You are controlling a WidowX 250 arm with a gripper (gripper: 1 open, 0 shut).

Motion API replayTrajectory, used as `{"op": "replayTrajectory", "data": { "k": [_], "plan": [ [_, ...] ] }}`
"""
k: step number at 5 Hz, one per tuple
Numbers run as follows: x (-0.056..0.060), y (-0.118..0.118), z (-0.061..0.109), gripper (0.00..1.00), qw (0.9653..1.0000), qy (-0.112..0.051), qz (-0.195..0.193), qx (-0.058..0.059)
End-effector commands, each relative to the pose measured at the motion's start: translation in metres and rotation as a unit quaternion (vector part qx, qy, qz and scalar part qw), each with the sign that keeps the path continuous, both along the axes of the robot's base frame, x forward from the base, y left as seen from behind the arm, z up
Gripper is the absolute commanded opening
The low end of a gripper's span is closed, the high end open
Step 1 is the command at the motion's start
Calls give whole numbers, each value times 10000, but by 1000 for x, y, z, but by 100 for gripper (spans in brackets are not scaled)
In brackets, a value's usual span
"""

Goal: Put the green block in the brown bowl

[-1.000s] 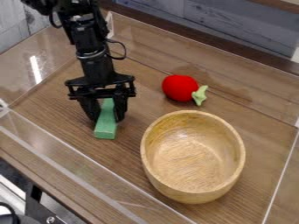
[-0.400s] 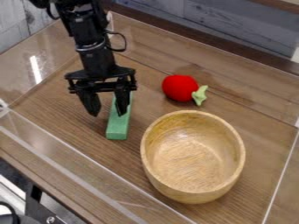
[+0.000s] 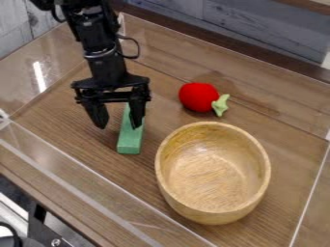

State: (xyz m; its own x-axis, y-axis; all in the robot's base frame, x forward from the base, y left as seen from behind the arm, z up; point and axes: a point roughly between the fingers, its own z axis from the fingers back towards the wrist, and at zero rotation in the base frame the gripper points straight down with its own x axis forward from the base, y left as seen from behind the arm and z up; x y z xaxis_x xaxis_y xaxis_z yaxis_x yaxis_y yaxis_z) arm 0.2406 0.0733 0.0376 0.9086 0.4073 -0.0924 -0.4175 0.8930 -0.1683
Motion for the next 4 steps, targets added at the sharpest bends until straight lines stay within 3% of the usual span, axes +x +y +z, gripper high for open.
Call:
{"op": "replayTrajectory", "data": {
  "k": [1, 2, 3, 4],
  "plan": [
    [4, 0, 0, 100, 9999, -92, -14, 109],
    [7, 0, -6, 100, 9999, -94, 2, 134],
    [7, -1, -8, 0, 9999, -92, 12, 131],
    [7, -8, 10, 0, 9998, -172, -55, 39]
  ]
}}
